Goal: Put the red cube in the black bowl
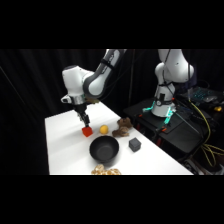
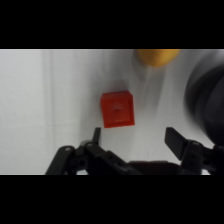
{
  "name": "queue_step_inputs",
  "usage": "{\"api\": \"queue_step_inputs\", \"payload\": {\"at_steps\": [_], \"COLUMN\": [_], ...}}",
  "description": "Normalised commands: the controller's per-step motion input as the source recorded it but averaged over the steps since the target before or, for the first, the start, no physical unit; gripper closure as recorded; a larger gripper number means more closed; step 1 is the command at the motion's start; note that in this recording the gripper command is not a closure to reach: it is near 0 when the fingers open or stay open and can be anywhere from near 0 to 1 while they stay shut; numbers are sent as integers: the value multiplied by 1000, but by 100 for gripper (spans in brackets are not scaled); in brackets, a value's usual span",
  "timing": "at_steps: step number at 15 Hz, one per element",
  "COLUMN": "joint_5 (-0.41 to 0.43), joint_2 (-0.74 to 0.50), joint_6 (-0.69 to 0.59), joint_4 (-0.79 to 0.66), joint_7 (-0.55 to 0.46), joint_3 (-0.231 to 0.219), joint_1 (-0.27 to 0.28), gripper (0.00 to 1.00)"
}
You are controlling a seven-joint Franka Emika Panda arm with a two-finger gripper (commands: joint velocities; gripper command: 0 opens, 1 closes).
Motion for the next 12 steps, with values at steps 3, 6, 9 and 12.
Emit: {"api": "queue_step_inputs", "payload": {"at_steps": [3, 6, 9, 12], "joint_5": [180, 203, 182, 148], "joint_2": [93, 61, 112, 179], "joint_6": [185, 150, 112, 85], "joint_4": [63, 43, 106, 157], "joint_7": [-329, -336, -314, -278], "joint_3": [142, 162, 153, 123], "joint_1": [-211, -199, -164, -137], "gripper": [0, 0, 0, 0]}}
